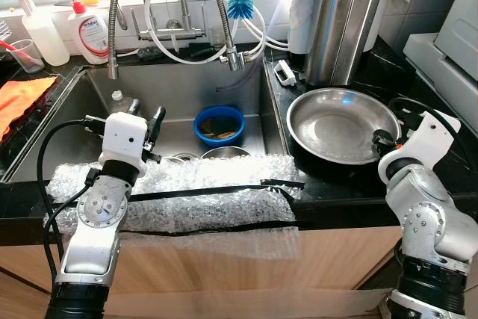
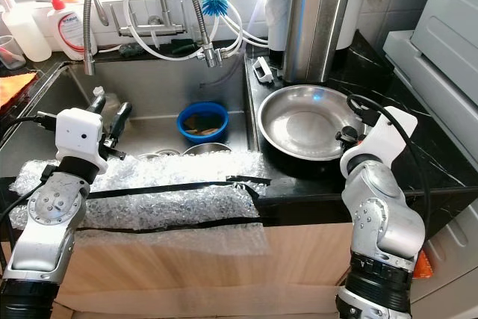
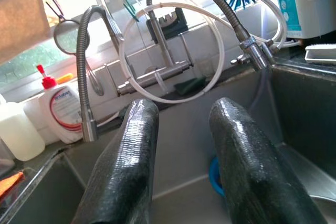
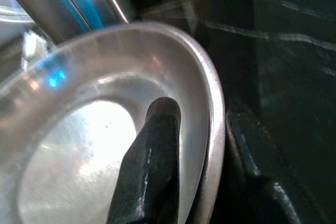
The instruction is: Kitchen organization
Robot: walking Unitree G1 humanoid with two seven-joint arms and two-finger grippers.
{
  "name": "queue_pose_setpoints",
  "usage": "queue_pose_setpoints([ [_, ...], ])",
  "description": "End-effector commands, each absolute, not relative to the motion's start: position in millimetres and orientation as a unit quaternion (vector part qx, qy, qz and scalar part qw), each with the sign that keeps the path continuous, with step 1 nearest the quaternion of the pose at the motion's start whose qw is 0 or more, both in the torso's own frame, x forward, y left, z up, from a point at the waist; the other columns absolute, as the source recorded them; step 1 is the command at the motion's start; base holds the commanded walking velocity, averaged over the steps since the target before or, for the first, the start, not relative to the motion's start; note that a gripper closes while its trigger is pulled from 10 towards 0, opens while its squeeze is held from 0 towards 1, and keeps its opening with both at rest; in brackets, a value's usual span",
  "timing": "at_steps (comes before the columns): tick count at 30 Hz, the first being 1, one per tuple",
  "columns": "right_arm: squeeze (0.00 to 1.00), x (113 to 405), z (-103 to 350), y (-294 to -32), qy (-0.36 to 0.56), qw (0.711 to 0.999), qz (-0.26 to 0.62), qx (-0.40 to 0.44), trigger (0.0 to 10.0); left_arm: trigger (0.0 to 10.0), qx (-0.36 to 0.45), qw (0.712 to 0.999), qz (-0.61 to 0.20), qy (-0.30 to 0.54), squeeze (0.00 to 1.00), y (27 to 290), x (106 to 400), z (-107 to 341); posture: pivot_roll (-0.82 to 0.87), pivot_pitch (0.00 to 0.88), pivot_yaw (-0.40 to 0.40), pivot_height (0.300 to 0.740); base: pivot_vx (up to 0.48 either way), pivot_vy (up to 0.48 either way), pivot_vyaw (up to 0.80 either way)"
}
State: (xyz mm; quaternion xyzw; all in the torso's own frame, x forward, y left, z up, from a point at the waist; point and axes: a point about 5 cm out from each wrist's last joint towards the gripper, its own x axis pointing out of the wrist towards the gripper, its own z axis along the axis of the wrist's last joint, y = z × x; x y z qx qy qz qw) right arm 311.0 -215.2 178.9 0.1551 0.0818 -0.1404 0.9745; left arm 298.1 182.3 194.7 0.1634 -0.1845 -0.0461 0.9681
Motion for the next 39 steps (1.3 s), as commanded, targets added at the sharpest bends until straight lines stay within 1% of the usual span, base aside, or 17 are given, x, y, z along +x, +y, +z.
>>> queue_pose_setpoints([
  [1, 0.0, 316.3, 184.4, -205.2, 0.053, 0.979, -0.117, 0.157, 0.0, 10.0, 0.179, 0.962, -0.038, -0.202, 0.0, 183.3, 299.4, 202.7, -0.11, 0.0, 0.055, 0.74, 0.0, 0.0, 0.0],
  [3, 0.0, 317.0, 185.9, -204.0, 0.042, 0.979, -0.112, 0.164, 0.0, 10.0, 0.18, 0.962, -0.037, -0.202, 0.0, 182.5, 299.4, 202.5, -0.11, 0.0, 0.053, 0.74, 0.0, 0.0, 0.0],
  [5, 0.0, 318.4, 193.3, -197.9, 0.001, 0.98, -0.097, 0.172, 0.0, 10.0, 0.186, 0.96, -0.035, -0.205, 0.0, 182.2, 298.0, 203.2, -0.11, 0.0, 0.053, 0.74, 0.0, 0.0, 0.0],
  [10, 0.0, 319.6, 190.7, -191.2, -0.04, 0.976, -0.085, 0.194, 0.0, 10.0, 0.19, 0.959, -0.022, -0.21, 0.0, 184.8, 297.2, 204.9, -0.1, 0.0, 0.048, 0.74, 0.0, 0.0, 0.0],
  [18, 0.0, 318.0, 203.7, -192.4, -0.129, 0.963, -0.087, 0.22, 0.0, 10.0, 0.191, 0.954, -0.018, -0.232, 0.0, 181.2, 299.8, 215.0, -0.1, 0.0, 0.051, 0.74, 0.0, 0.0, 0.0],
  [19, 0.0, 317.7, 205.8, -191.4, -0.139, 0.961, -0.082, 0.223, 7.1, 10.0, 0.189, 0.953, -0.019, -0.235, 0.0, 180.5, 300.1, 217.2, -0.1, 0.0, 0.051, 0.74, 0.0, 0.0, 0.0],
  [20, 0.0, 317.6, 207.0, -190.8, -0.146, 0.96, -0.079, 0.226, 7.1, 10.0, 0.188, 0.953, -0.02, -0.238, 0.0, 180.1, 300.2, 218.7, -0.1, 0.0, 0.051, 0.74, 0.0, 0.0, 0.0],
  [21, 0.0, 317.5, 208.6, -190.1, -0.153, 0.959, -0.075, 0.228, 10.0, 10.0, 0.184, 0.953, -0.022, -0.24, 0.0, 179.4, 300.5, 220.5, -0.1, 0.0, 0.051, 0.74, 0.0, 0.0, 0.0],
  [23, 0.0, 316.9, 212.8, -188.3, -0.172, 0.957, -0.065, 0.226, 10.0, 10.0, 0.155, 0.958, -0.029, -0.241, 0.0, 177.2, 302.1, 224.6, -0.1, 0.0, 0.051, 0.74, 0.0, 0.0, 0.0],
  [25, 0.0, 316.9, 213.2, -187.8, -0.175, 0.956, -0.063, 0.225, 10.0, 10.0, 0.148, 0.959, -0.03, -0.24, 0.0, 177.0, 302.5, 225.0, -0.1, 0.0, 0.051, 0.74, 0.0, 0.0, 0.0],
  [27, 0.0, 316.1, 215.9, -181.4, -0.192, 0.955, -0.037, 0.223, 10.0, 10.0, 0.051, 0.972, -0.034, -0.226, 0.0, 180.8, 305.3, 228.7, -0.1, 0.0, 0.05, 0.74, 0.0, 0.0, 0.0],
  [28, 0.0, 316.1, 215.9, -181.4, -0.192, 0.955, -0.037, 0.223, 10.0, 10.0, 0.051, 0.972, -0.034, -0.226, 0.0, 180.8, 305.3, 228.7, -0.1, 0.0, 0.05, 0.74, 0.0, 0.0, 0.0],
  [31, 0.0, 314.7, 217.2, -175.3, -0.201, 0.958, -0.016, 0.206, 10.0, 10.0, -0.058, 0.97, -0.06, -0.23, 0.0, 185.0, 306.7, 241.2, -0.09, 0.0, 0.048, 0.74, 0.0, 0.0, 0.0],
  [33, 0.0, 314.4, 217.5, -173.3, -0.204, 0.958, -0.009, 0.2, 10.0, 10.0, -0.085, 0.965, -0.086, -0.233, 0.0, 182.6, 305.9, 247.6, -0.09, 0.0, 0.049, 0.74, 0.0, 0.0, 0.0],
  [35, 0.0, 314.3, 218.0, -171.3, -0.205, 0.959, -0.002, 0.196, 10.0, 10.0, -0.105, 0.959, -0.107, -0.239, 0.0, 180.5, 304.5, 253.9, -0.09, 0.0, 0.052, 0.74, 0.0, 0.0, 0.0],
  [37, 0.0, 314.6, 218.6, -168.3, -0.205, 0.96, 0.008, 0.193, 10.0, 10.0, -0.1, 0.958, -0.118, -0.242, 0.0, 179.9, 303.7, 257.4, -0.09, 0.0, 0.052, 0.74, 0.0, 0.0, 0.0],
  [39, 0.0, 315.0, 219.7, -165.4, -0.208, 0.961, 0.016, 0.183, 10.0, 10.0, -0.039, 0.965, -0.106, -0.236, 0.0, 181.8, 304.7, 255.3, -0.09, 0.0, 0.051, 0.74, 0.0, 0.0, 0.0],
])
